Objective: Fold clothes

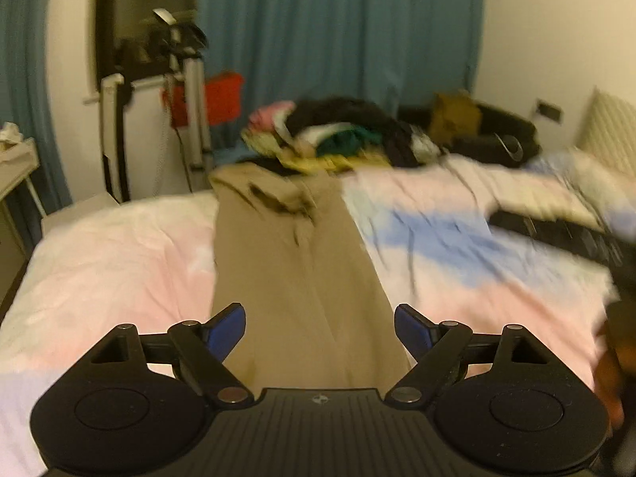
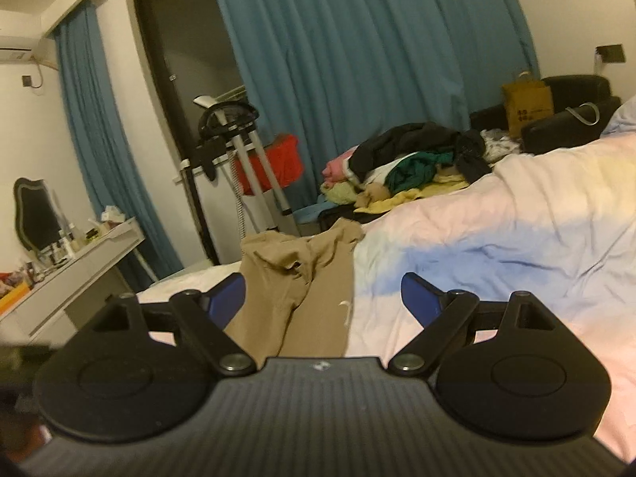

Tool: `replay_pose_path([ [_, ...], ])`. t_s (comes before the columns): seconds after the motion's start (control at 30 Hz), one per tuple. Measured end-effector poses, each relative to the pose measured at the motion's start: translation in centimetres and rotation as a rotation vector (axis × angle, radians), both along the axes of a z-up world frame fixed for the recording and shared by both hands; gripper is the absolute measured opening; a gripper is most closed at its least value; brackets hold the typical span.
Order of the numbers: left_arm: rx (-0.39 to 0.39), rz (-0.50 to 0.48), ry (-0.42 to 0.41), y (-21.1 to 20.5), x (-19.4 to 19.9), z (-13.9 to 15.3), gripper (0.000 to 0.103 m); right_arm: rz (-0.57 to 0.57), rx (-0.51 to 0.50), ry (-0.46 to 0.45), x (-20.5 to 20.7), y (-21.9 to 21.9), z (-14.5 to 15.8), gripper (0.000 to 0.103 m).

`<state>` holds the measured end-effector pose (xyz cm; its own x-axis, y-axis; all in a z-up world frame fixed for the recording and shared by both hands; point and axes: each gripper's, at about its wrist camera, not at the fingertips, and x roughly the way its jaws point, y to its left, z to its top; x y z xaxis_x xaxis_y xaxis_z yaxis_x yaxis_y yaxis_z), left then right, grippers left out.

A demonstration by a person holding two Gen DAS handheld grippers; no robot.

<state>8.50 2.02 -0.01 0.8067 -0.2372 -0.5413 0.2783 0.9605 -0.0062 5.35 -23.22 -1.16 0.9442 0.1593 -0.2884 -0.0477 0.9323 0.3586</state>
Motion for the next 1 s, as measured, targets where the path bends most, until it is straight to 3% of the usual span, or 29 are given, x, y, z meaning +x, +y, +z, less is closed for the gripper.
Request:
replay_pose_path([
  [0.03, -0.012, 0.014, -0.017, 0.2, 0.3, -0.2, 0.084, 0.014, 0.004, 0.004, 0.1, 0.1, -0.1, 0.076],
  [0.17, -0.054, 0.050, -0.007, 1.8, 0.9, -1.5, 0.084, 0.065, -0.039, 0.024, 1.1, 1.6, -0.5, 0.063],
  [0.23, -0.048, 0.048, 0.011, 2.8, 1.0, -2.3, 0.083, 0.113, -0.082, 0.034, 3.1, 3.0, -0.3, 0.062],
  [0.4, -0.003, 0.067, -0.011, 4.5, 1.8, -4.0, 0.084, 0.220, -0.129, 0.020, 10.5, 6.8, 0.6, 0.061],
  [0.47, -0.022, 0.069, -0.011, 5.2, 2.1, -4.2, 0.084, 0.250, -0.132, 0.050, 14.5, 8.7, 0.4, 0.047],
  [0.53, -0.051, 0.077, -0.019, 6.0, 2.9, -4.6, 0.084, 0.263, -0.113, 0.101, 19.0, 10.6, -0.3, 0.040],
  [0.63, -0.148, 0.083, 0.033, 7.9, 4.8, -6.0, 0.084, 0.246, -0.088, 0.187, 25.5, 13.1, -2.0, 0.039],
  [0.8, -0.286, 0.114, 0.129, 11.6, 7.3, -8.5, 0.084, 0.161, -0.150, 0.321, 33.5, 14.9, -6.5, 0.037],
  [0.9, -0.346, 0.118, 0.151, 12.4, 7.9, -9.1, 0.084, 0.083, -0.166, 0.322, 35.2, 13.9, -7.9, 0.034],
  [1.0, -0.366, 0.106, 0.150, 12.2, 8.2, -9.4, 0.084, 0.011, -0.169, 0.244, 36.0, 11.7, -7.7, 0.033],
])
